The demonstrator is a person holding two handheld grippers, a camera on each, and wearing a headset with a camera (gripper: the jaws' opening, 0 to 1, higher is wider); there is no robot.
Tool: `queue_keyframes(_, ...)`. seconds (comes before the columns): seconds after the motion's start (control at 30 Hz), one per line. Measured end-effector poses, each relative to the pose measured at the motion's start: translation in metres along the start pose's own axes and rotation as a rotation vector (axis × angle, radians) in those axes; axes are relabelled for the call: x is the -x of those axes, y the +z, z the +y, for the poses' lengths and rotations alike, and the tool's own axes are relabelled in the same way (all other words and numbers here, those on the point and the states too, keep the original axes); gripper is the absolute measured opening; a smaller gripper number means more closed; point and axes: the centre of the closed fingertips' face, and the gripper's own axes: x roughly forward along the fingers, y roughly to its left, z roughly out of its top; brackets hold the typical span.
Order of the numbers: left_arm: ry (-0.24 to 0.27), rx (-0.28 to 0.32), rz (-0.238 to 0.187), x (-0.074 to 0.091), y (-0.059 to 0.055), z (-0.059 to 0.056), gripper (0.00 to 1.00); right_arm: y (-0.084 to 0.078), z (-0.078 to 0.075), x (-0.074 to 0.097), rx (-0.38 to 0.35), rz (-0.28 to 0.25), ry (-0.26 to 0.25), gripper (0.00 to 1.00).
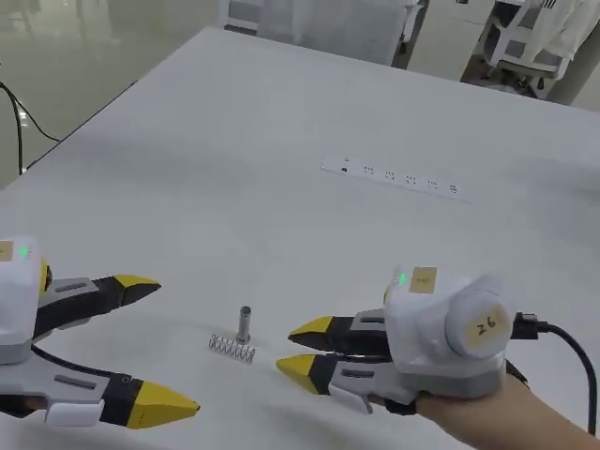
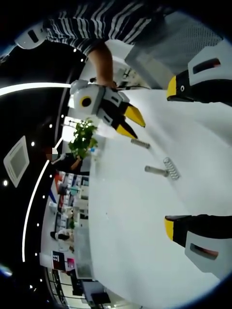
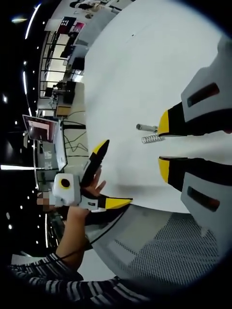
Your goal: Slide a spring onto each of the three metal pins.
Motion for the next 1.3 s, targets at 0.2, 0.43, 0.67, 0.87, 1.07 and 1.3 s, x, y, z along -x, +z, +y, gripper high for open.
queue_keyframes(0.2, 0.005, -0.001, 0.0, 0.003, 0.001, 0.002, 0.95, 0.005, 0.002, -0.02, 0.016, 0.022, 0.017, 0.14)
queue_keyframes(0.43, 0.011, 0.003, 0.001, 0.007, -0.001, 0.004, 0.95, -0.002, -0.004, -0.038, 0.02, 0.078, 0.0, 0.14)
queue_keyframes(0.67, 0.012, 0.003, 0.002, 0.008, -0.002, 0.003, 0.94, -0.015, -0.012, -0.05, -0.007, 0.139, -0.025, 0.13)
queue_keyframes(0.87, 0.014, 0.007, -0.002, 0.011, -0.002, 0.003, 0.94, -0.02, -0.014, -0.059, -0.022, 0.161, -0.028, 0.13)
queue_keyframes(1.07, 0.018, 0.008, 0.004, 0.013, -0.005, 0.003, 0.94, -0.031, -0.019, -0.067, -0.029, 0.2, -0.043, 0.13)
queue_keyframes(1.3, 0.023, 0.015, 0.002, 0.014, -0.007, 0.005, 0.94, -0.034, -0.019, -0.071, -0.039, 0.21, -0.042, 0.12)
